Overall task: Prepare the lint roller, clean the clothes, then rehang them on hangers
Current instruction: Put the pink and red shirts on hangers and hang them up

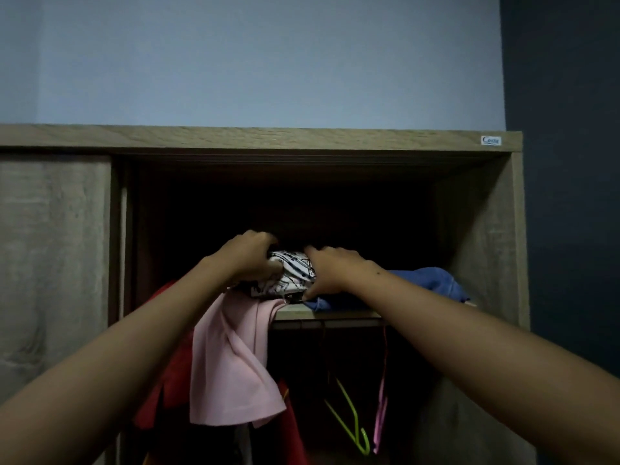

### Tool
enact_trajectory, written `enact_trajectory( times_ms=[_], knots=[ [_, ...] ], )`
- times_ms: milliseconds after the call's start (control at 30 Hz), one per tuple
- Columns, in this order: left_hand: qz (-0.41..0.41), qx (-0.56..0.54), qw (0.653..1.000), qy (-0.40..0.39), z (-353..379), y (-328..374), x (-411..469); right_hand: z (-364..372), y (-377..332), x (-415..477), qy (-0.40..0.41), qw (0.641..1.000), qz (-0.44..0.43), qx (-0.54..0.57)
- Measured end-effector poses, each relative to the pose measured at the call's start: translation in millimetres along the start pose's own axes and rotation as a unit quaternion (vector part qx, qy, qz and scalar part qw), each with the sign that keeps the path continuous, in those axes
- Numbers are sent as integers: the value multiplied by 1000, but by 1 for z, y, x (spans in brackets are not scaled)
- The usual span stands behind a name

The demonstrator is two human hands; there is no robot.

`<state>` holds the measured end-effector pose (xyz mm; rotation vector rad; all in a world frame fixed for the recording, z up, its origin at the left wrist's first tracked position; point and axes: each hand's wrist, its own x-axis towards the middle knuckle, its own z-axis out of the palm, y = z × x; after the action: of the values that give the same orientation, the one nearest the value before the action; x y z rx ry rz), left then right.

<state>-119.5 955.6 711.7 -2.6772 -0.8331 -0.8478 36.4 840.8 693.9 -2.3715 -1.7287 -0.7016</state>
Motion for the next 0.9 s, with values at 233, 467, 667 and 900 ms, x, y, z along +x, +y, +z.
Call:
enact_trajectory(
  times_ms=[233, 467, 667, 900],
  knots=[
    [-7, -122, 986, -110, 8, -7, -10, 5, -4, 15, 55, 998, -16, -23],
    [-26, -9, 999, -24, 23, 16, 3, -7, 17, 13, 150, 988, 17, 32],
    [9, -71, 996, 50, 19, 57, 36, -30, 57, -8, 208, 975, 55, 55],
    [88, -122, 986, 74, 24, 126, 70, -42, 118, -51, 256, 960, 110, 19]
  ],
)
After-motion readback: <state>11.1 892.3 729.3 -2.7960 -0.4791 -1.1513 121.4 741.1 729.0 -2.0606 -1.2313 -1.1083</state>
